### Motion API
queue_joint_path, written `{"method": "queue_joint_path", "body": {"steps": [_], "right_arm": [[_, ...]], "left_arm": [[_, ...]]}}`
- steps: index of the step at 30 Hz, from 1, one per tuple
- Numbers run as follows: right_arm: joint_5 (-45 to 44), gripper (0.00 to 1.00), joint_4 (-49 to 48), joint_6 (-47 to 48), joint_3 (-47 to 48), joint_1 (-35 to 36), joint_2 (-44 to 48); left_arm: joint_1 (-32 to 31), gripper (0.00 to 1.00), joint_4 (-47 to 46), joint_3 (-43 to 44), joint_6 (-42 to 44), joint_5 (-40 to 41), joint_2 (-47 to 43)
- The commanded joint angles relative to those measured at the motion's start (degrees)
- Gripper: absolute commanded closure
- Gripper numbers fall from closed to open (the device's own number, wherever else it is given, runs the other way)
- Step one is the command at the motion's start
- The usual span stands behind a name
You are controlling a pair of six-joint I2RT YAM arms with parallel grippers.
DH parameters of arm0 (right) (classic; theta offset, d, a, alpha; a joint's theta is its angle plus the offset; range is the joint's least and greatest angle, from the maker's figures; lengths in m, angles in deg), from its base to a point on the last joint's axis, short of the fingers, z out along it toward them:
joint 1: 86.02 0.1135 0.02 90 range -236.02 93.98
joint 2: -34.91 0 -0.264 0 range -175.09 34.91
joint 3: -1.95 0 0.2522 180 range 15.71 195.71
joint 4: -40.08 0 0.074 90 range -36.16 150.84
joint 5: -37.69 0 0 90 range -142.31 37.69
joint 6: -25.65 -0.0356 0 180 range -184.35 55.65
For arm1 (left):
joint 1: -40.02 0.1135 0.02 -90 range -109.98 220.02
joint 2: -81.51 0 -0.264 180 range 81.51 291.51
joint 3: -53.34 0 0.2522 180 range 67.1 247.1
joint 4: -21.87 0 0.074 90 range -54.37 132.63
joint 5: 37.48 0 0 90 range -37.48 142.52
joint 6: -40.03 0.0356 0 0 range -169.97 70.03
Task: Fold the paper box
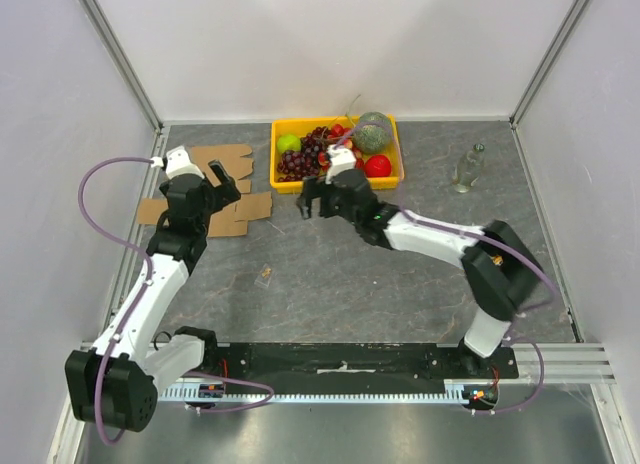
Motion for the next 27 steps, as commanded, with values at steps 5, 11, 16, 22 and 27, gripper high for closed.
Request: {"method": "queue_joint_path", "body": {"steps": [5, 11, 16, 22, 27], "right_arm": [[5.06, 0.06, 0.20, -8.84, 18.60, 3.95, -21.68], [6.82, 0.13, -1.64, -14.20, 25.73, 3.95, -30.74], [7.08, 0.20, -2.87, -19.12, 29.60, 3.95, -35.58], [6.82, 0.32, -3.58, -23.95, 32.50, 3.95, -39.45], [7.87, 0.42, -3.75, -26.07, 34.79, 4.22, -41.91]], "left_arm": [[0.31, 0.02, 12.03, 0.34, -0.36, -2.49, -8.90], [0.31, 0.06, 15.81, 1.57, 5.26, -2.93, -11.01], [0.31, 0.08, 16.26, 0.96, 6.94, -3.90, -12.16], [0.31, 0.09, 15.91, 0.25, 7.20, -4.60, -12.60], [0.40, 0.09, 15.82, 0.16, 6.94, -4.78, -12.86]]}}
